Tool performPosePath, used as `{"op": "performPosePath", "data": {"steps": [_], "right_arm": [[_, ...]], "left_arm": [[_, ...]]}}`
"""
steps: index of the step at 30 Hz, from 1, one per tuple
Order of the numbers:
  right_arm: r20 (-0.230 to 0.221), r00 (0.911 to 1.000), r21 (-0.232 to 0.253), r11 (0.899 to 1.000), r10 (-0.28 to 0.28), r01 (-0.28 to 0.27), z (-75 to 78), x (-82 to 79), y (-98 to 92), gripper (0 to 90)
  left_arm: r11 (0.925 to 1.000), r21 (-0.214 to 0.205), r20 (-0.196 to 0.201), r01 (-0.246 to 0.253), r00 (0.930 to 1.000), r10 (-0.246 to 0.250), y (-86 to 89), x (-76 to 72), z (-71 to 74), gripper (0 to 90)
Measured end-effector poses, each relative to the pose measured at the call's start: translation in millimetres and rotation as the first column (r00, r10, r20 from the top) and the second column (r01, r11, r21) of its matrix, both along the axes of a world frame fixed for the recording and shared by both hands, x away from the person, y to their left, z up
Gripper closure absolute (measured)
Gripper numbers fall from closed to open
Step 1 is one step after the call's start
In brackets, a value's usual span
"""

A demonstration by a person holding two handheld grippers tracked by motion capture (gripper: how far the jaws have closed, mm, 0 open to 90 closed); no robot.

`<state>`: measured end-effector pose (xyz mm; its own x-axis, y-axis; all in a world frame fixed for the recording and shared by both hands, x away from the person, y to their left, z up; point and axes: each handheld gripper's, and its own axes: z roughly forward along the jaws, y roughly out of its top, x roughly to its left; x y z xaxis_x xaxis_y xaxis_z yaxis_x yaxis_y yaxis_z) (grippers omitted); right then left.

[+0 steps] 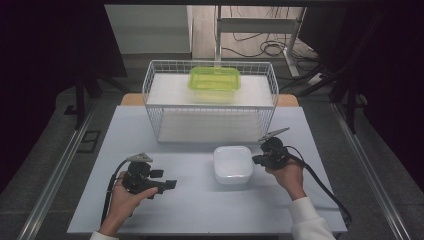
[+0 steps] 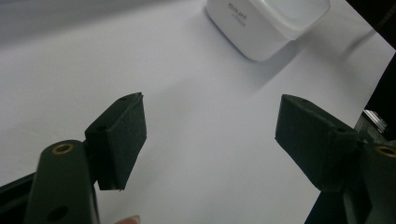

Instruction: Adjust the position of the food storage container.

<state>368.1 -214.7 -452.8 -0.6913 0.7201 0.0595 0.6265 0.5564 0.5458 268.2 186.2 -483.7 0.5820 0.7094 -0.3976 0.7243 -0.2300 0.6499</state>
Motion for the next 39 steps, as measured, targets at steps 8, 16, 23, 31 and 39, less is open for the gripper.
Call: {"op": "performPosePath", "data": {"steps": [8, 16, 23, 31, 39], "right_arm": [[0.000, 0.9998, 0.065, 0.998, 0.020, -0.020, -5.5, -6.1, 13.2, 89.7], [-0.026, 0.9989, 0.137, 0.990, 0.040, -0.036, -10.6, -9.5, 19.8, 89.7], [-0.041, 0.9979, 0.166, 0.985, 0.050, -0.043, -13.0, -9.2, 21.5, 89.6], [0.036, 0.9992, 0.060, 0.998, -0.015, 0.013, -10.4, -12.6, 11.6, 79.8], [0.143, 0.9822, 0.058, 0.992, -0.122, 0.115, 8.5, -30.8, -41.1, 70.6]], "left_arm": [[1.0000, 0.004, -0.005, 0.001, 1.0000, -0.001, -0.9, 0.9, -2.0, 24.6], [0.9999, 0.014, -0.008, 0.009, 0.9999, -0.009, -3.1, 1.0, -3.1, 24.7], [0.9998, 0.015, -0.011, 0.011, 0.9999, -0.011, -3.6, 1.2, -4.0, 24.6], [0.9999, 0.004, 0.000, -0.011, 0.9999, 0.011, 3.1, -0.9, -2.3, 24.6], [0.9998, -0.001, 0.001, -0.021, 0.9998, 0.021, 4.0, -2.0, -2.3, 24.7]]}}
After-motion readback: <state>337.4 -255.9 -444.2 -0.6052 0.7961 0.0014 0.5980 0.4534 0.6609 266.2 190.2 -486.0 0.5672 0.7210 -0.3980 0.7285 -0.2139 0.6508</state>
